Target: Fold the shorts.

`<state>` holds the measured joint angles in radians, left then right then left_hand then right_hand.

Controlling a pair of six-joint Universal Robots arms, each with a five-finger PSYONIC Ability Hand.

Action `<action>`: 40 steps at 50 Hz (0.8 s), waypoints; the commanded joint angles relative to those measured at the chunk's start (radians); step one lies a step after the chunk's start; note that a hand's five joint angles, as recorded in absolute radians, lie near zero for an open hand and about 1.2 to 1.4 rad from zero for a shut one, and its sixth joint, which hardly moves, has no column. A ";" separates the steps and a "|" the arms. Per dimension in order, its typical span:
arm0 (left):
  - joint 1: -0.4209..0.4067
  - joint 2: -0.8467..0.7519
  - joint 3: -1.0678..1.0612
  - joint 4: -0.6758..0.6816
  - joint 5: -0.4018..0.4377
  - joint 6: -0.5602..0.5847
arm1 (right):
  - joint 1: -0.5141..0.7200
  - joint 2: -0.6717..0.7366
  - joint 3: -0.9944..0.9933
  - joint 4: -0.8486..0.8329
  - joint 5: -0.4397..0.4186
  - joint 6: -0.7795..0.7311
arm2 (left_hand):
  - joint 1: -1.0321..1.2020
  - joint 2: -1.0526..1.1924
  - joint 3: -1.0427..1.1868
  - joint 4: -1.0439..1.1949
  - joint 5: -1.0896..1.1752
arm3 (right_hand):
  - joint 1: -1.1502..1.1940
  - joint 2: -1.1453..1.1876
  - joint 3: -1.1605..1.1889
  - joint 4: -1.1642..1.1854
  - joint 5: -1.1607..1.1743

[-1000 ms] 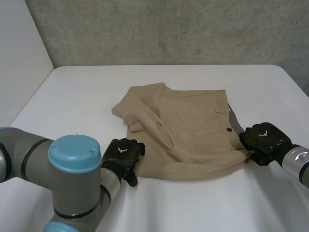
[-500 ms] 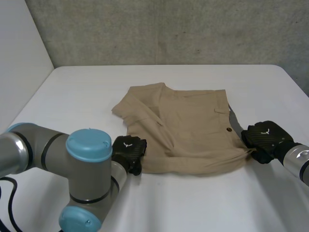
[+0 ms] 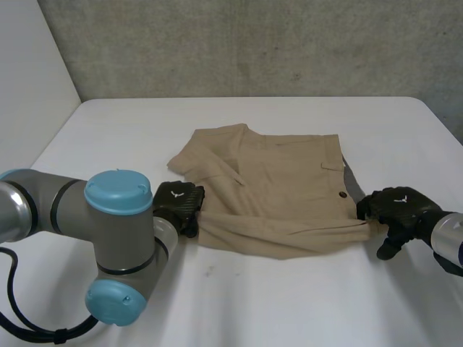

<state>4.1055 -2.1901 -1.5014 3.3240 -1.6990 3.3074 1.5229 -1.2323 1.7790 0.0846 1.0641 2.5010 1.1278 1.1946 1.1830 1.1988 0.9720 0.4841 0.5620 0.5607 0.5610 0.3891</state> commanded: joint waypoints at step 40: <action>0.042 0.820 0.084 -0.276 0.012 0.089 | 0.137 -0.424 -0.420 0.222 0.149 0.266 | 0.269 0.202 0.213 0.197 0.250 | 0.912 0.834 0.836 0.835 0.833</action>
<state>4.1494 -1.3954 -1.4078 3.0956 -1.6884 3.3985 1.6590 -1.6737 1.4288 0.2018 1.2135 2.7809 1.1278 1.1974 1.1872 1.1994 0.9720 0.9648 1.1774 1.1797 1.1908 0.9847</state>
